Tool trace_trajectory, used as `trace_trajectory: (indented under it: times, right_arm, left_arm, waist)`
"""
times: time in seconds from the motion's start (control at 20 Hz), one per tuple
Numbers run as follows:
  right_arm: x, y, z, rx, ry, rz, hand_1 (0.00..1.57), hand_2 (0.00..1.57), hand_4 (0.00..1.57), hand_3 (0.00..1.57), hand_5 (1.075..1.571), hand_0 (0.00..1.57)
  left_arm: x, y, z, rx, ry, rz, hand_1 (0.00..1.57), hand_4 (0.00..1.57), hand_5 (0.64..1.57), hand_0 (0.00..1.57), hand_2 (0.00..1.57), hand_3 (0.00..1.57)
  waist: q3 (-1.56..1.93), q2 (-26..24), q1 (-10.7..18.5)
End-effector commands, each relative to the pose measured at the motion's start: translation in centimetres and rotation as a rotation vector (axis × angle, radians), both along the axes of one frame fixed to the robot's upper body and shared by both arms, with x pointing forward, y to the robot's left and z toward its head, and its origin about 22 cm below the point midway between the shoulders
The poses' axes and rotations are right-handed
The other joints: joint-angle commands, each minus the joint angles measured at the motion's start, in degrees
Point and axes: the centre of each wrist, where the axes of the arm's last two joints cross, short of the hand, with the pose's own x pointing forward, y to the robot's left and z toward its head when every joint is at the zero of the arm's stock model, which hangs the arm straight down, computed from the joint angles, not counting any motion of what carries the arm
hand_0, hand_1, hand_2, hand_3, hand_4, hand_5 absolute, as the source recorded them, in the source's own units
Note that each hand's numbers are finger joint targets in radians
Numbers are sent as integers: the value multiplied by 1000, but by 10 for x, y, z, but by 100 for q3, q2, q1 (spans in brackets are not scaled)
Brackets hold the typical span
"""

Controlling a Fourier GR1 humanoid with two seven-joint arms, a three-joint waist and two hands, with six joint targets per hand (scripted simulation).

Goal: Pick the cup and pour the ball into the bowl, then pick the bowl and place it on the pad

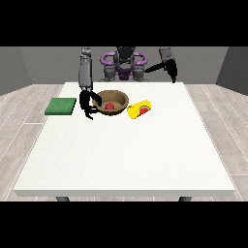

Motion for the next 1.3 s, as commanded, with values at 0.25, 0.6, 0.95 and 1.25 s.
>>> trace_trajectory:
  times: [0.25,0.6,0.95,1.25]
  right_arm:
    - [11,19,11,-95,198,25,1571,1571,1020,1571,1552,1571]
    - [35,-13,69,-51,253,68,1571,1571,1052,1571,1553,1571]
    - [18,-72,74,-3,166,10,1571,1571,1067,1571,1557,1571]
    - [-6,-126,79,-9,159,39,1571,1571,1067,1571,1557,1571]
  left_arm:
    - [-2,44,-33,-34,75,89,0,0,1570,0,0,0]
    - [-8,92,-58,-54,127,165,0,0,1570,0,0,0]
    - [-8,75,-54,-46,68,162,0,0,1569,0,0,0]
    - [-9,52,-60,-37,43,197,0,0,1565,0,0,0]
  waist:
    - [101,-405,-429]
    - [98,-740,-861]
    - [101,-296,-891]
    - [104,-266,-1044]
